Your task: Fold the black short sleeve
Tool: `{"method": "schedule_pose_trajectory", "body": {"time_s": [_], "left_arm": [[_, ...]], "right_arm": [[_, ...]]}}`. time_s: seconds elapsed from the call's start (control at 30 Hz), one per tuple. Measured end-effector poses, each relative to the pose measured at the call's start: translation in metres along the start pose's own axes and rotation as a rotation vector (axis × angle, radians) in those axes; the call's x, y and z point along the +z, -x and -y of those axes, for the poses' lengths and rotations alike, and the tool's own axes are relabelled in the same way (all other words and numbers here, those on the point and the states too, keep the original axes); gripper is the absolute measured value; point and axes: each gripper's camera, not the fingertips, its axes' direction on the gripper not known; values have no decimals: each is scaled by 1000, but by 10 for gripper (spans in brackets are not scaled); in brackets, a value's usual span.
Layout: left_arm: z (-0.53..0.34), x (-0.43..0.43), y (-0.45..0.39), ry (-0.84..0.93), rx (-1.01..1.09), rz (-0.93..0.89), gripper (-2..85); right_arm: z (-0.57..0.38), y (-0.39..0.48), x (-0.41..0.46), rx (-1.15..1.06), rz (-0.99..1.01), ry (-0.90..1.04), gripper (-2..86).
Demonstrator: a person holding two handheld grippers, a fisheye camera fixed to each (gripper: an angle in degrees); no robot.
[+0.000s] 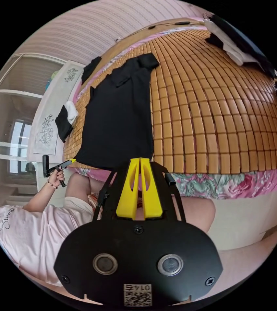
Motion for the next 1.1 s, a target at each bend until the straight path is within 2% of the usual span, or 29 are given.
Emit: {"method": "schedule_pose_trajectory", "body": {"time_s": [0.23, 0.4, 0.67, 1.1], "left_arm": [[-4, 20, 14, 45, -29, -98, 1], [2, 30, 10, 112, 33, -2, -1], [-1, 40, 13, 165, 30, 41, -9], [-9, 38, -5, 56, 142, 75, -8]], "right_arm": [[0, 8, 12, 26, 22, 58, -3], [8, 27, 24, -11, -21, 140, -3], [7, 67, 43, -65, -124, 179, -2], [14, 113, 58, -114, -207, 165, -3]]}}
